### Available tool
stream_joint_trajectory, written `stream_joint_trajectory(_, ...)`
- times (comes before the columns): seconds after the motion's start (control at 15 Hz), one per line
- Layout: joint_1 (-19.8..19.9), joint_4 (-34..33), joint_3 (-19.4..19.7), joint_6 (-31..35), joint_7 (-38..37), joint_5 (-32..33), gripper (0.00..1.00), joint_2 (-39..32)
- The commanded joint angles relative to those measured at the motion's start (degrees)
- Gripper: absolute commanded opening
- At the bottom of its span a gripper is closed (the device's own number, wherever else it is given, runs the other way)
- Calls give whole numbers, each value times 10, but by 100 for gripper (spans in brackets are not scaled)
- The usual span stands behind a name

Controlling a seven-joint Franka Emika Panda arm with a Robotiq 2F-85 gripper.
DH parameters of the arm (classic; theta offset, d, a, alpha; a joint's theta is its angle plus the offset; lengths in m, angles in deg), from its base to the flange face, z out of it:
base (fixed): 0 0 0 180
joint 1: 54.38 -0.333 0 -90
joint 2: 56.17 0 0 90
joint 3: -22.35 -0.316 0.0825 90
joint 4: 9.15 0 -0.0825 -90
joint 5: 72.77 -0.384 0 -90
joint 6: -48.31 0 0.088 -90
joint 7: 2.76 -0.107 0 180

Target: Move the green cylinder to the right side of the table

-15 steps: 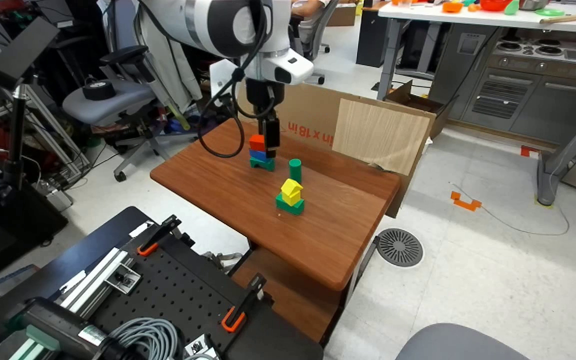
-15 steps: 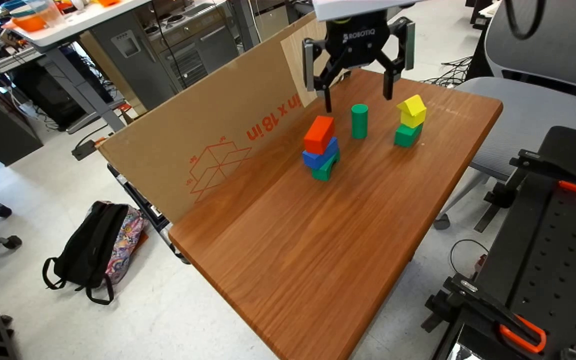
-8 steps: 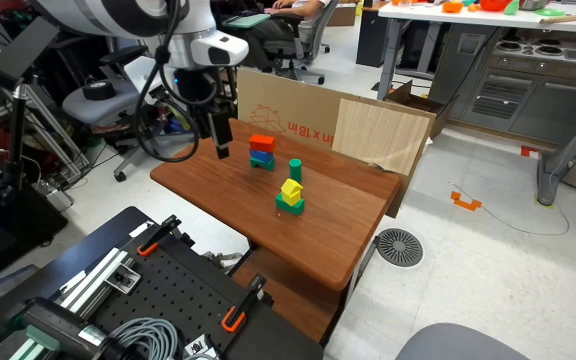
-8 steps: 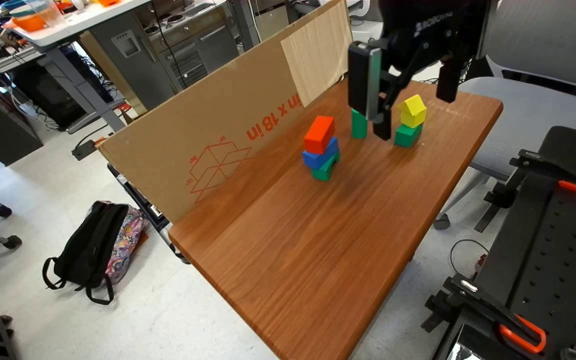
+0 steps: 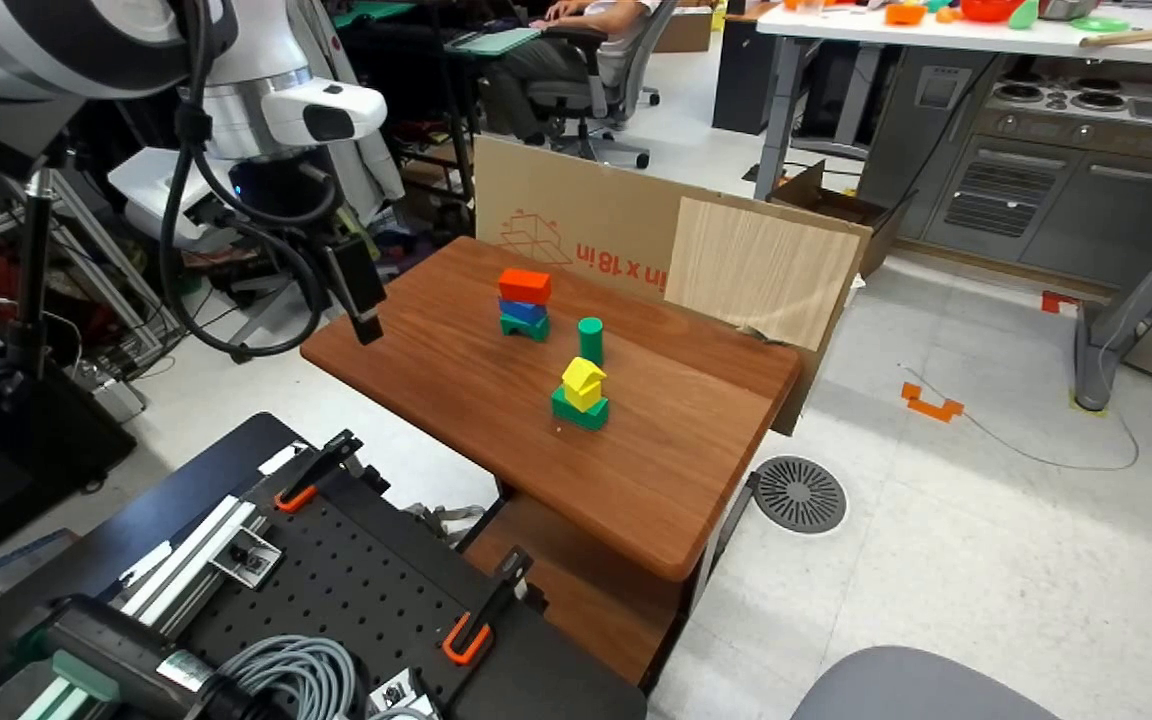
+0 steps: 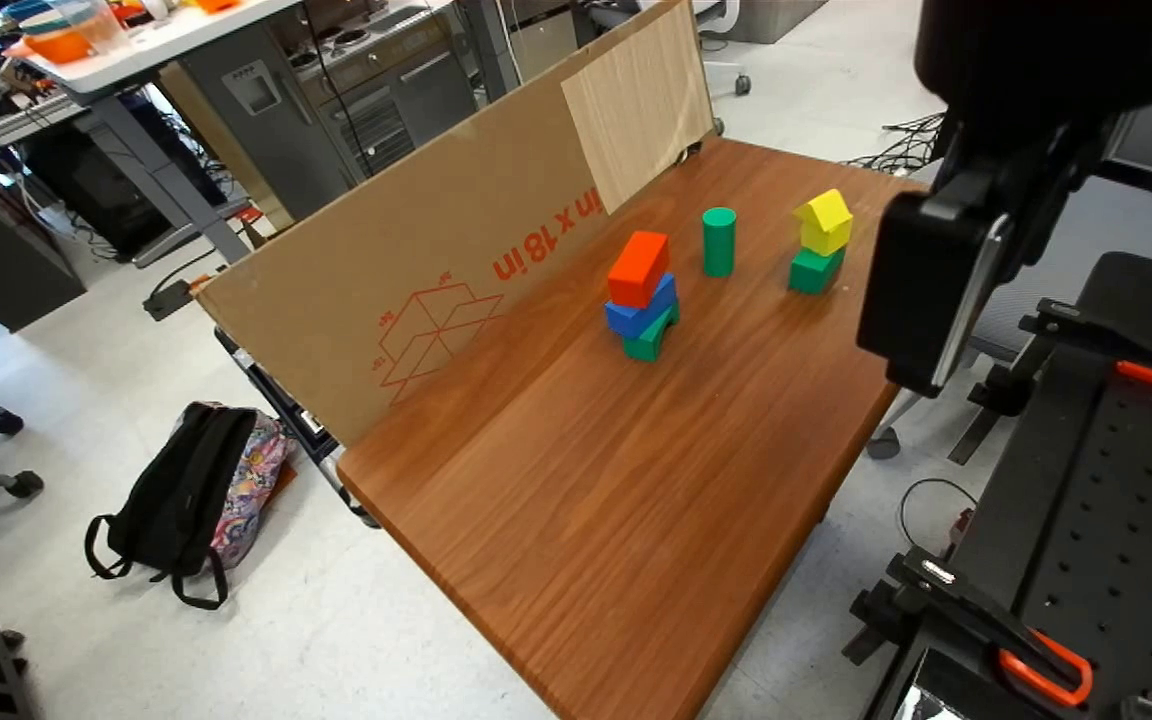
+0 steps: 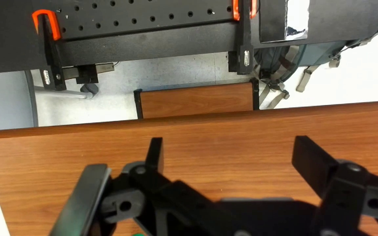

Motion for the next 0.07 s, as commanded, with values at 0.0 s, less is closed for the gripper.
stream_joint_trajectory(0.0, 4, 0, -3, -1, 3, -1, 100, 1)
